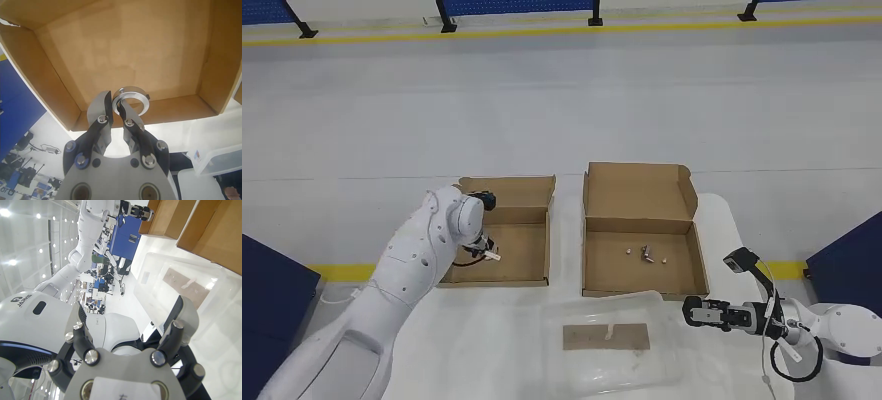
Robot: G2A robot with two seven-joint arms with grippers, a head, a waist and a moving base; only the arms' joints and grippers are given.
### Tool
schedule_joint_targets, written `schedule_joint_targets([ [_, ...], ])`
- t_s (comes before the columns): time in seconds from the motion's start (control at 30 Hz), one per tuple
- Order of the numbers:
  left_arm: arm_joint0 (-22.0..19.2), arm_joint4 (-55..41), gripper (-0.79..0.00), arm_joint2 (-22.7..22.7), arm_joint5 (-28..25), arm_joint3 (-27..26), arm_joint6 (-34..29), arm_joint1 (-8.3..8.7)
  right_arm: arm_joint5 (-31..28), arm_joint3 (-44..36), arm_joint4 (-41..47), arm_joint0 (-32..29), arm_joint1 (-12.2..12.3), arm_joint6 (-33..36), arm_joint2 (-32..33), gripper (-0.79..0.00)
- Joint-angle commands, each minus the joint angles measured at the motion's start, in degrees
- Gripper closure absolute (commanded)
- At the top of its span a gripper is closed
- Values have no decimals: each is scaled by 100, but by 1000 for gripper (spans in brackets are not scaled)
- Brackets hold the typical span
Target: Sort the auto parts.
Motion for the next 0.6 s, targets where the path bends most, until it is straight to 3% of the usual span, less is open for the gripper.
schedule_joint_targets([
  [0.0,1,1,0,-1,-2,-2,-1,1,0,0,1,0,0,0,0,-785],
  [0.23,52,-308,0,-118,-148,69,136,-36,0,0,1,0,0,0,0,-785],
  [0.57,-384,-722,0,379,-148,1056,304,-566,0,0,1,0,0,0,0,-785],
])
